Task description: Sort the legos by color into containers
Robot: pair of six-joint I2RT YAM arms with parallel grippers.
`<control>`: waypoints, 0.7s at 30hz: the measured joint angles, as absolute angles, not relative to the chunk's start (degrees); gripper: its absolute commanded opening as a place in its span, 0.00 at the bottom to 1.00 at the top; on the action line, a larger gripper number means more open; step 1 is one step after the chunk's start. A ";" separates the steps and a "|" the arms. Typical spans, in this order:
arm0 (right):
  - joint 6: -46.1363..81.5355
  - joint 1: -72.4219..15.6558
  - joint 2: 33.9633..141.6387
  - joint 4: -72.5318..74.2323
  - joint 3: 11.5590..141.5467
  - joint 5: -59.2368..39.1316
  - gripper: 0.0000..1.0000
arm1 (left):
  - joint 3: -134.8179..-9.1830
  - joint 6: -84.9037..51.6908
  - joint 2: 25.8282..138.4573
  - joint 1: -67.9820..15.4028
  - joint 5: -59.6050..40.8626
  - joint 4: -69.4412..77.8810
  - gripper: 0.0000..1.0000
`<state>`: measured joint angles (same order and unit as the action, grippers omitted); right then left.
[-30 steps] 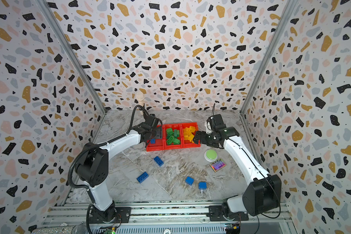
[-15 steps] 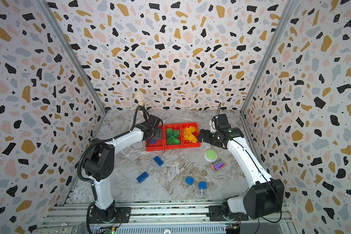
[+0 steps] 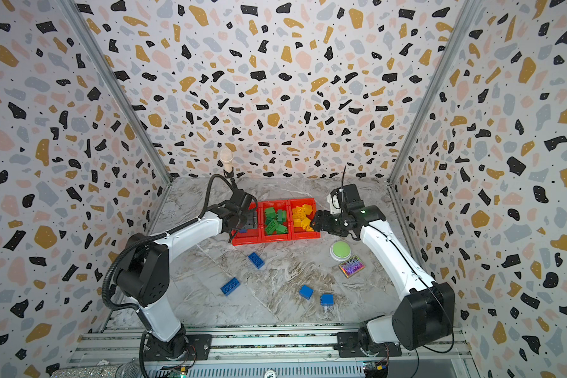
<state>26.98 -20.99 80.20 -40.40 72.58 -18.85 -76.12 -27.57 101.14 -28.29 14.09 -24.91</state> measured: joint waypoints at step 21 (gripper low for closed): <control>37.93 -38.92 109.45 -9.56 84.51 -31.03 0.54 | -64.38 -48.25 94.30 -18.63 -1.30 -12.10 0.66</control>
<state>37.93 -38.92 109.45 -9.56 84.51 -31.03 -64.38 -48.25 94.30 -18.63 -1.30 -12.10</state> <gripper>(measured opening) 0.543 0.656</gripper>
